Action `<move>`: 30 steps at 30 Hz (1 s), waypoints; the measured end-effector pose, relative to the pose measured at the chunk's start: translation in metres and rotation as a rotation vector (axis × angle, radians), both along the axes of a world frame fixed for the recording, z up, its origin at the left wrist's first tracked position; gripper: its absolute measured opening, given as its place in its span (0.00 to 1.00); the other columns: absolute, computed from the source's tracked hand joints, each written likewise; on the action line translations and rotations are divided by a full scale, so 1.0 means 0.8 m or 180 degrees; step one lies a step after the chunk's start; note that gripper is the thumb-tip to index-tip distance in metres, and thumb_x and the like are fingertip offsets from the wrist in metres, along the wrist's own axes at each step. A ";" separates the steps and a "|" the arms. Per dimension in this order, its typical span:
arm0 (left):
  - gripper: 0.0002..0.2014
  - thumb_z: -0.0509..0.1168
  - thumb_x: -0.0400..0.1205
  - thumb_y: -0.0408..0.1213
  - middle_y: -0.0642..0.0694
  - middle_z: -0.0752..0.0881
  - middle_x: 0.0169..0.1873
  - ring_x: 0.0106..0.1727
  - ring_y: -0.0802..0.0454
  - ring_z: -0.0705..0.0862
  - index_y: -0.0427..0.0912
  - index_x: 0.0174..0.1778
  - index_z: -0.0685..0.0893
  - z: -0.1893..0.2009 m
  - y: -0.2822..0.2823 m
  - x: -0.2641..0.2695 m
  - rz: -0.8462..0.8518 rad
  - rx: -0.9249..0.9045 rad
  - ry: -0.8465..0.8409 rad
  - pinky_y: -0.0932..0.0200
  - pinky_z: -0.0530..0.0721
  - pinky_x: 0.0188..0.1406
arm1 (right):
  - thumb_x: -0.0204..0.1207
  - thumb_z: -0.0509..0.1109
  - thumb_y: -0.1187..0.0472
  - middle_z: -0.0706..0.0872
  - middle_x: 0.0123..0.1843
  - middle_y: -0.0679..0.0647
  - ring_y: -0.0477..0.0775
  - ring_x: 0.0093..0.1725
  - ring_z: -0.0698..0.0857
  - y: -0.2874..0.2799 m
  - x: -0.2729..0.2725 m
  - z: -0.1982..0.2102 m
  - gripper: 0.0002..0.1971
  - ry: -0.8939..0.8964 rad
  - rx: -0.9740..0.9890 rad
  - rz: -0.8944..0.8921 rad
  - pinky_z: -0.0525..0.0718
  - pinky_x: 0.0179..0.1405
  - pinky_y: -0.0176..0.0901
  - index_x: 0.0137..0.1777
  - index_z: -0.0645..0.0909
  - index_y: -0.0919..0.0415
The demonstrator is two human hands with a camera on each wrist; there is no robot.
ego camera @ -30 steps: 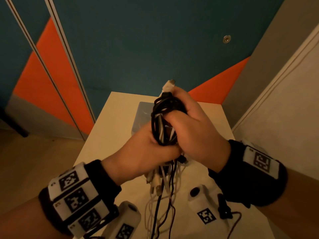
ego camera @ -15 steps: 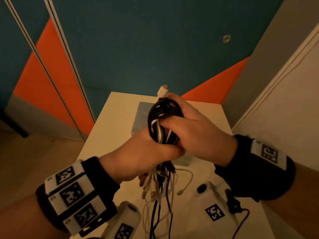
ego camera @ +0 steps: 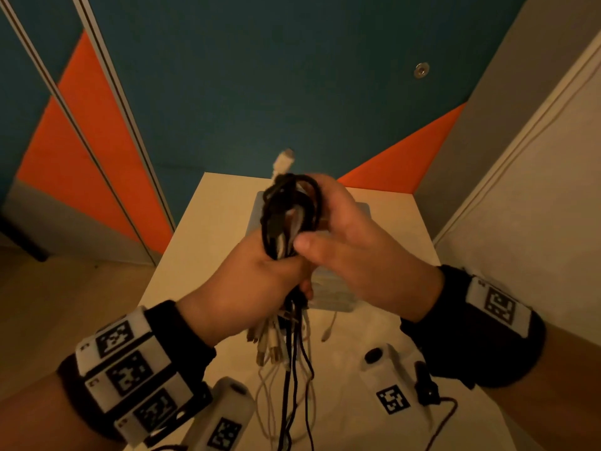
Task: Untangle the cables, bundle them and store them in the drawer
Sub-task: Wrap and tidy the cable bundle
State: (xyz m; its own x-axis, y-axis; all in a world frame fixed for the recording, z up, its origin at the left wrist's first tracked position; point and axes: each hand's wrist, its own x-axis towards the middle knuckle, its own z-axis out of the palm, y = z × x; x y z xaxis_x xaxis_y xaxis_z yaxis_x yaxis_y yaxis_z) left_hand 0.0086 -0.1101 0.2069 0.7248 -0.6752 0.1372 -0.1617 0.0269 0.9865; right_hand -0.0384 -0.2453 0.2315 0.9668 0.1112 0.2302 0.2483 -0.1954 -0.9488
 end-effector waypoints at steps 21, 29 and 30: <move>0.13 0.69 0.79 0.36 0.51 0.67 0.20 0.22 0.51 0.70 0.48 0.31 0.74 0.007 0.012 0.022 0.0133 -0.0731 0.1013 0.51 0.77 0.35 | 0.79 0.71 0.67 0.87 0.49 0.63 0.57 0.52 0.88 0.024 -0.029 -0.142 0.10 0.1703 -0.0089 0.0725 0.84 0.63 0.63 0.58 0.81 0.67; 0.12 0.69 0.77 0.39 0.52 0.66 0.19 0.22 0.53 0.69 0.48 0.30 0.74 0.015 0.012 0.026 0.0088 -0.0896 0.1252 0.51 0.75 0.37 | 0.80 0.67 0.65 0.89 0.52 0.61 0.60 0.59 0.86 0.030 -0.034 -0.158 0.07 0.1892 -0.0449 0.0874 0.82 0.66 0.56 0.53 0.85 0.61; 0.12 0.69 0.77 0.39 0.52 0.66 0.19 0.22 0.53 0.69 0.48 0.30 0.74 0.017 0.012 0.026 0.0066 -0.0910 0.1257 0.52 0.76 0.37 | 0.79 0.66 0.66 0.89 0.54 0.64 0.62 0.59 0.86 0.031 -0.034 -0.160 0.07 0.1899 -0.0408 0.0905 0.81 0.67 0.58 0.53 0.85 0.62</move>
State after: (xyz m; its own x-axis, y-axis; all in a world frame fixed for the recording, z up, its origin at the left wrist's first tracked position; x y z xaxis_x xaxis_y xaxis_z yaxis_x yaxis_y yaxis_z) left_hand 0.0297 -0.1006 0.2203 0.7717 -0.6355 0.0267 0.2202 0.3064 0.9261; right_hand -0.0658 -0.2204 0.1032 0.8532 0.3711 -0.3664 -0.2528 -0.3201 -0.9130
